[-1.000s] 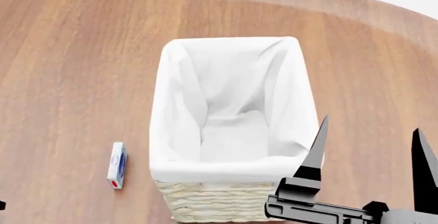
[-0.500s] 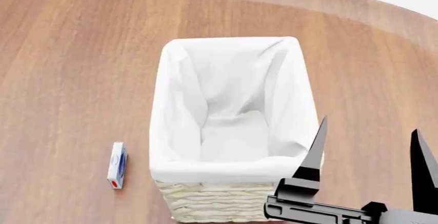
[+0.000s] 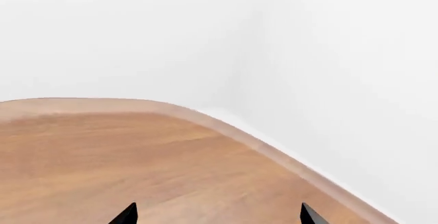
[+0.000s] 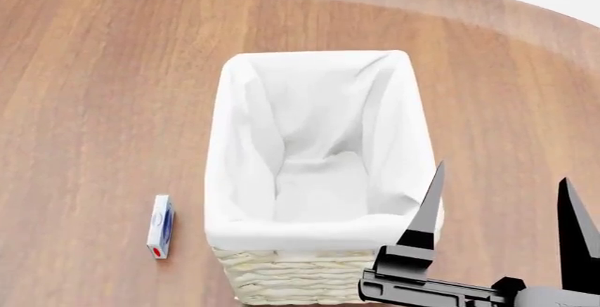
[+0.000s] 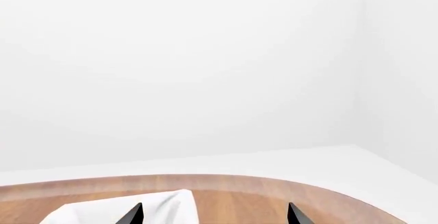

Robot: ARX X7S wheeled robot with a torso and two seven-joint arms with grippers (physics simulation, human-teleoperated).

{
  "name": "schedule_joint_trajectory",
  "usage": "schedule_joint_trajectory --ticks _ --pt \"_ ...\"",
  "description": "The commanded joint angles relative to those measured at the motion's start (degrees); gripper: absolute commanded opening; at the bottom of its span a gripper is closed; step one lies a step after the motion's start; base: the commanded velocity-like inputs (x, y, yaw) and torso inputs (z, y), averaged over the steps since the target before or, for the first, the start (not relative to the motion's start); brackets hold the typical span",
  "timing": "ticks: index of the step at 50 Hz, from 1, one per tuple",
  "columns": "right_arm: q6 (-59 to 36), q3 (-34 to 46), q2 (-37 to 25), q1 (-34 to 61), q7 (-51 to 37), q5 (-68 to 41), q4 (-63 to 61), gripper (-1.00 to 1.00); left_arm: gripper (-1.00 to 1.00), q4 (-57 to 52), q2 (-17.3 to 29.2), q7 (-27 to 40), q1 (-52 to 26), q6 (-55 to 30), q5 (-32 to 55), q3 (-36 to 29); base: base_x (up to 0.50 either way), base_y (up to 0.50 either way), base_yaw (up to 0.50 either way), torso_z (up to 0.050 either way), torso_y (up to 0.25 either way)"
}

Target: Pick up the ketchup, and put it in the basket.

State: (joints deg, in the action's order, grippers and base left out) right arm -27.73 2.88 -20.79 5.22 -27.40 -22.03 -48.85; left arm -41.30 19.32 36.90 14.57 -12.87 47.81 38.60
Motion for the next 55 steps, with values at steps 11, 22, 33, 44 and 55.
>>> schedule_joint_trajectory --ticks 11,22,33,44,55 --pt "-0.08 0.51 -0.53 0.07 -0.71 -0.25 -0.31 1.0 1.0 3.45 -3.51 8.71 1.26 0.51 3.32 8.42 0.0 0.0 0.0 0.0 0.0" --pt "-0.24 0.85 -0.82 0.08 -1.11 -0.27 -0.41 1.0 1.0 4.31 -4.18 13.39 1.8 -0.03 1.33 10.99 0.0 0.0 0.0 0.0 0.0" --pt "-0.21 1.01 -0.99 0.14 -1.38 -0.56 -0.28 1.0 1.0 5.5 -5.55 17.89 2.04 -0.4 2.73 14.63 0.0 0.0 0.0 0.0 0.0" --pt "-0.28 1.39 -1.23 0.31 -1.55 -0.79 -0.22 1.0 1.0 6.08 -6.88 22.01 2.3 -0.65 4.06 17.73 0.0 0.0 0.0 0.0 0.0" --pt "-0.26 1.7 -1.48 0.35 -1.72 -0.99 -0.19 1.0 1.0 8.31 -6.53 26.33 2.36 -3.62 6.02 18.82 0.0 0.0 0.0 0.0 0.0"
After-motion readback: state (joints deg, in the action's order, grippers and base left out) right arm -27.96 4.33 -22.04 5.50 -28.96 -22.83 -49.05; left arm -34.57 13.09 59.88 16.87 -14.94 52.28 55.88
